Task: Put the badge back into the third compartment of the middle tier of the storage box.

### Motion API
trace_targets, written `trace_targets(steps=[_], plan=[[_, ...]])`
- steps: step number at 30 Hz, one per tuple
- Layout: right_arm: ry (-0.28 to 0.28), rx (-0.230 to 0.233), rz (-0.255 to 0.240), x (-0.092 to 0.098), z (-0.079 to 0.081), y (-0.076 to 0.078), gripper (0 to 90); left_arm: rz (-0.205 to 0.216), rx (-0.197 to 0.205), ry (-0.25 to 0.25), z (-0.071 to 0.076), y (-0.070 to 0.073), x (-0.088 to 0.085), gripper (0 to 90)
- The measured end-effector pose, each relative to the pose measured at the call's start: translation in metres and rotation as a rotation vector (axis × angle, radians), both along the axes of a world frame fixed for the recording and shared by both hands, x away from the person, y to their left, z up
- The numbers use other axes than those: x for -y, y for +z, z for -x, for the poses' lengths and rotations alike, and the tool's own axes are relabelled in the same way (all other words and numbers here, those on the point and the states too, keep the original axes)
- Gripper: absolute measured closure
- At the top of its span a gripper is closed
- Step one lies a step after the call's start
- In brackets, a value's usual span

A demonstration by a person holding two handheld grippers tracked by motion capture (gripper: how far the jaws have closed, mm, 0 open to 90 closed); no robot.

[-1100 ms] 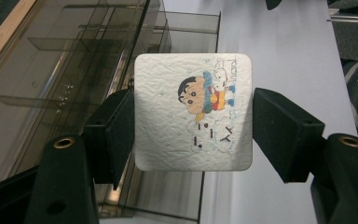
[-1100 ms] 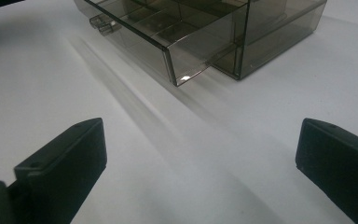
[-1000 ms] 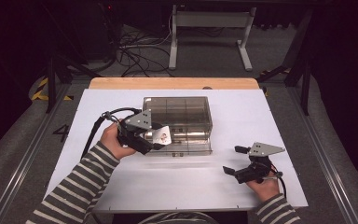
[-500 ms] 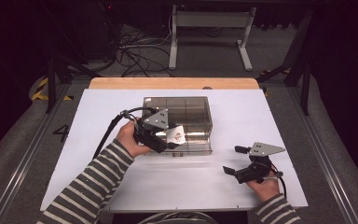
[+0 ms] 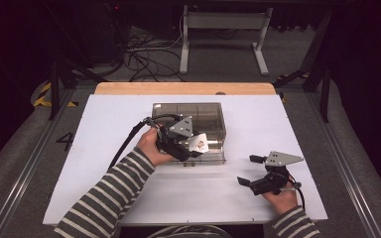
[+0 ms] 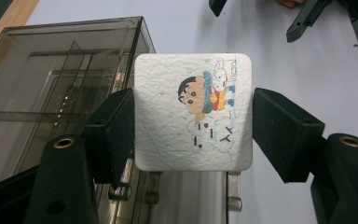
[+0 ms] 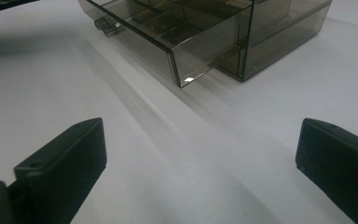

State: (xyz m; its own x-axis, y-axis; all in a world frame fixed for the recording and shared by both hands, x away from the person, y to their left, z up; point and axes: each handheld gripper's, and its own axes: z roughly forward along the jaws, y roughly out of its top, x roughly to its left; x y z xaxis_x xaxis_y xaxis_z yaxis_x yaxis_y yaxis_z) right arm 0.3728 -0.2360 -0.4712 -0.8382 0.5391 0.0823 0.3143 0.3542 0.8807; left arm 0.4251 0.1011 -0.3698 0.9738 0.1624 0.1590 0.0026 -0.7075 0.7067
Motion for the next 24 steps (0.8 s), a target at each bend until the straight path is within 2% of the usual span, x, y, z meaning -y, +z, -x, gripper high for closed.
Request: trace_targets(steps=[17, 22, 24], plan=[[0.008, 0.000, -0.001, 0.000, 0.000, 0.000, 2.3, -0.064, 0.003, -0.023, -0.006, -0.012, 0.036, 33.4], [0.013, 0.002, 0.000, 0.000, 0.000, 0.000, 2.3, -0.099, 0.029, -0.021, -0.006, -0.016, 0.045, 33.4], [0.013, 0.000, 0.000, 0.000, 0.001, 0.000, 2.3, -0.099, 0.025, -0.019, -0.007, -0.017, 0.046, 33.4]])
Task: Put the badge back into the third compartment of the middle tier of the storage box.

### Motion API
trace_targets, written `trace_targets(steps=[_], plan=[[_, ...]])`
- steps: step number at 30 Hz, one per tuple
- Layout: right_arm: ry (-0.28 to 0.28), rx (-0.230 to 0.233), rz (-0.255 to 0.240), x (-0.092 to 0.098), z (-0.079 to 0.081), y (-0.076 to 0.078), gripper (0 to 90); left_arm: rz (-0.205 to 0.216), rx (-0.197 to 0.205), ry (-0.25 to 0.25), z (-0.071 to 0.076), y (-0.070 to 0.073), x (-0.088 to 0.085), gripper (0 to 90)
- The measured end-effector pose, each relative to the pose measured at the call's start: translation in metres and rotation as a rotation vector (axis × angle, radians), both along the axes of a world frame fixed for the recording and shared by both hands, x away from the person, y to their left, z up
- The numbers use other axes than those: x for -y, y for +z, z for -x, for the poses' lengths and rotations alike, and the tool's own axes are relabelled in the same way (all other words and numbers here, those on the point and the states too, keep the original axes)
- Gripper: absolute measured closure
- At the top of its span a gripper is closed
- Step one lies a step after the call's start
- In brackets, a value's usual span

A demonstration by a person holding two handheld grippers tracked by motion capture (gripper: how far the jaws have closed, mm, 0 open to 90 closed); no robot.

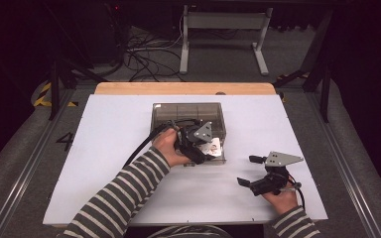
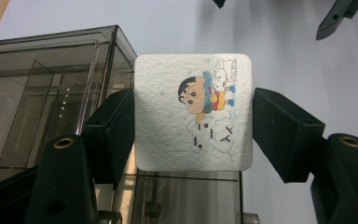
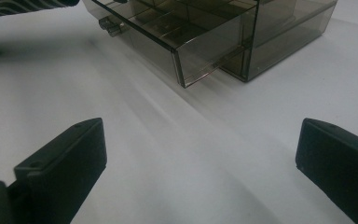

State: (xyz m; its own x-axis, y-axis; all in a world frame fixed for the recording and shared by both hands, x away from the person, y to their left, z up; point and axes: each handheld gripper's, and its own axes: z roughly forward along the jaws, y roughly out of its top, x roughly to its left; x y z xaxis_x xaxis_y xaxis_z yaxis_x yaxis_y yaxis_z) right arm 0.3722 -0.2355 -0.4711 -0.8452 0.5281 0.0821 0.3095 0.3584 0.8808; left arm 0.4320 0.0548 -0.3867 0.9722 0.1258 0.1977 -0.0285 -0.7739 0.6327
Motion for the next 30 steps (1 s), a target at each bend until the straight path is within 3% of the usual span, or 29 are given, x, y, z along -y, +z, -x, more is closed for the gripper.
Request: trace_targets(steps=[16, 30], plan=[[0.006, 0.000, 0.000, -0.0006, 0.0003, 0.0001, 2.3, -0.040, 0.015, 0.014, -0.0016, -0.0046, 0.0045, 33.4], [0.011, 0.001, -0.002, -0.0008, 0.0005, 0.0001, 2.3, -0.046, 0.020, 0.011, -0.0024, -0.0080, 0.0059, 32.8]])
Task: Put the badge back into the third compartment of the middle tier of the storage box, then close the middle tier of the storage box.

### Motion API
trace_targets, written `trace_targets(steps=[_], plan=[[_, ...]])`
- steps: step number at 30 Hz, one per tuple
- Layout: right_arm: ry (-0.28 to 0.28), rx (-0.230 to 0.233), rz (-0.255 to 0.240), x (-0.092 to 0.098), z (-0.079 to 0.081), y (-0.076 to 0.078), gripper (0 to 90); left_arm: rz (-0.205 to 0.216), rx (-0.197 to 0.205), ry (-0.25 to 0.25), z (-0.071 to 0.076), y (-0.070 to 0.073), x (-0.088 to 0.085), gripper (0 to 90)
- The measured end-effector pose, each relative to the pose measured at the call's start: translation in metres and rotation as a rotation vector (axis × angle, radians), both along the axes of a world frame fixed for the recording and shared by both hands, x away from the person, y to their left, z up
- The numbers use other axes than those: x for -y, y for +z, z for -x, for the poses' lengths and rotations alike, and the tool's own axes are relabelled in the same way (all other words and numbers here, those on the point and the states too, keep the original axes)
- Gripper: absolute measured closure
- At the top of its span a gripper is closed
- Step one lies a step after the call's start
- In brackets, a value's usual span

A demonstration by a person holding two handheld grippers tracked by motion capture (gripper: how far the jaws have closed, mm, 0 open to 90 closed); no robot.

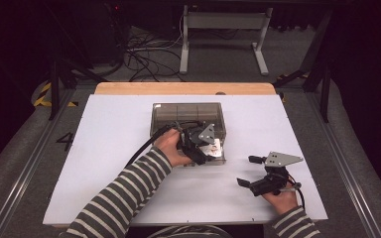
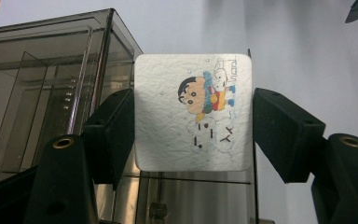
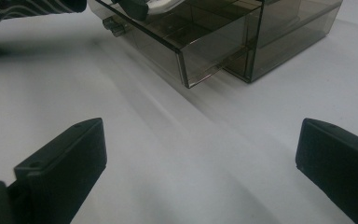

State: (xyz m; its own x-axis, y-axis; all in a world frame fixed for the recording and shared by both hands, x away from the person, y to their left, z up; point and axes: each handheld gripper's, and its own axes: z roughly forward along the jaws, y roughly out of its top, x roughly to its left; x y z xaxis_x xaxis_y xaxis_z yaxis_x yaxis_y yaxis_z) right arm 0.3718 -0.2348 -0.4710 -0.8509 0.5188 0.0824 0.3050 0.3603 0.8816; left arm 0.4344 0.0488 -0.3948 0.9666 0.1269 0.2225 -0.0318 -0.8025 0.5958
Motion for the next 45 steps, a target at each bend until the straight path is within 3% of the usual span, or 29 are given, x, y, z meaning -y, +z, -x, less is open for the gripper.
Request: trace_targets(steps=[6, 9, 14, 19, 25, 28, 41, 45], plan=[[0.001, 0.000, -0.001, 0.000, 0.000, 0.000, 2.3, -0.003, 0.018, -0.007, 0.004, 0.001, 0.001, 28.5], [0.000, -0.001, -0.001, 0.000, 0.000, 0.000, 2.3, 0.001, 0.013, -0.015, 0.006, 0.004, -0.001, 32.4], [0.000, -0.002, -0.003, 0.000, 0.000, 0.000, 2.3, 0.029, -0.006, -0.027, 0.010, 0.012, -0.008, 46.3], [-0.002, -0.002, -0.003, 0.000, 0.000, 0.000, 2.3, 0.019, -0.042, -0.002, 0.014, 0.017, -0.012, 70.4], [-0.003, -0.003, -0.002, 0.000, 0.000, 0.000, 2.3, 0.042, -0.072, 0.010, 0.022, 0.023, -0.018, 90.0], [-0.003, -0.001, 0.000, 0.000, 0.000, 0.000, 2.3, 0.056, -0.087, 0.022, 0.025, 0.025, -0.021, 90.0], [-0.003, -0.001, 0.006, 0.000, 0.000, 0.000, 2.4, 0.070, -0.083, 0.060, 0.032, 0.028, -0.028, 90.0], [-0.002, -0.001, 0.007, 0.000, 0.000, 0.000, 2.3, 0.071, -0.113, 0.087, 0.035, 0.029, -0.031, 90.0]])
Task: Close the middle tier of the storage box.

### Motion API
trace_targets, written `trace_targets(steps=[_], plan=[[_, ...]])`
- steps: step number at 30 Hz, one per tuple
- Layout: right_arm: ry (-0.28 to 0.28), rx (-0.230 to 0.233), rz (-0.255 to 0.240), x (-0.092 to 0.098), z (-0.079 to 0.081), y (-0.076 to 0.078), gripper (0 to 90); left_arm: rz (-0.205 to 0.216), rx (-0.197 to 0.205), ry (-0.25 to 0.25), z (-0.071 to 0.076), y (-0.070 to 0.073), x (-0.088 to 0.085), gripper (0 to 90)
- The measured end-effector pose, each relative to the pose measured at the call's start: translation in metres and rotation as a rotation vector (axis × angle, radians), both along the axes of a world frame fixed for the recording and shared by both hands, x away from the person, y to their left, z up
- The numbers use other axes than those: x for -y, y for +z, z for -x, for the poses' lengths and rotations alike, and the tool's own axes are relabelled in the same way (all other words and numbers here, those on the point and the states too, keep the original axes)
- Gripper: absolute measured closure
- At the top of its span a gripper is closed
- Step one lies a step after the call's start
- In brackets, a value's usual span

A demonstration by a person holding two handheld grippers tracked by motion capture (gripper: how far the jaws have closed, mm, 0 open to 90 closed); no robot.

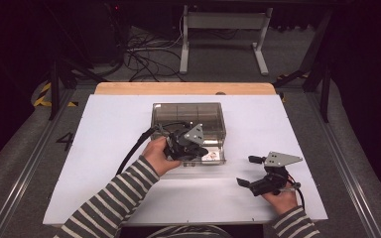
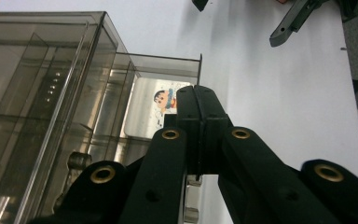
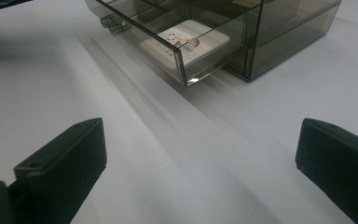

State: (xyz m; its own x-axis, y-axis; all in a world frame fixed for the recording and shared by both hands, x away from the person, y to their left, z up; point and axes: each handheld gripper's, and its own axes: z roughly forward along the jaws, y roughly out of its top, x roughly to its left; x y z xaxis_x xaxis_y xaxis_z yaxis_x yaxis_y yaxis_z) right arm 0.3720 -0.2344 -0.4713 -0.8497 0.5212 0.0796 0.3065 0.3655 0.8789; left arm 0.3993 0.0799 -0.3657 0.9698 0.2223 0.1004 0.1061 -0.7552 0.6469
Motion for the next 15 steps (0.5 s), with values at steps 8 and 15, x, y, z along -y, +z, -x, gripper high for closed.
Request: trace_targets(steps=[8, 15], plan=[[0.002, 0.000, 0.002, 0.000, 0.000, 0.000, 2.3, 0.008, -0.048, 0.068, 0.010, -0.004, -0.018, 90.0], [-0.001, 0.001, 0.005, -0.001, 0.000, 0.000, 2.4, 0.032, -0.064, 0.117, 0.017, -0.009, -0.037, 90.0]])
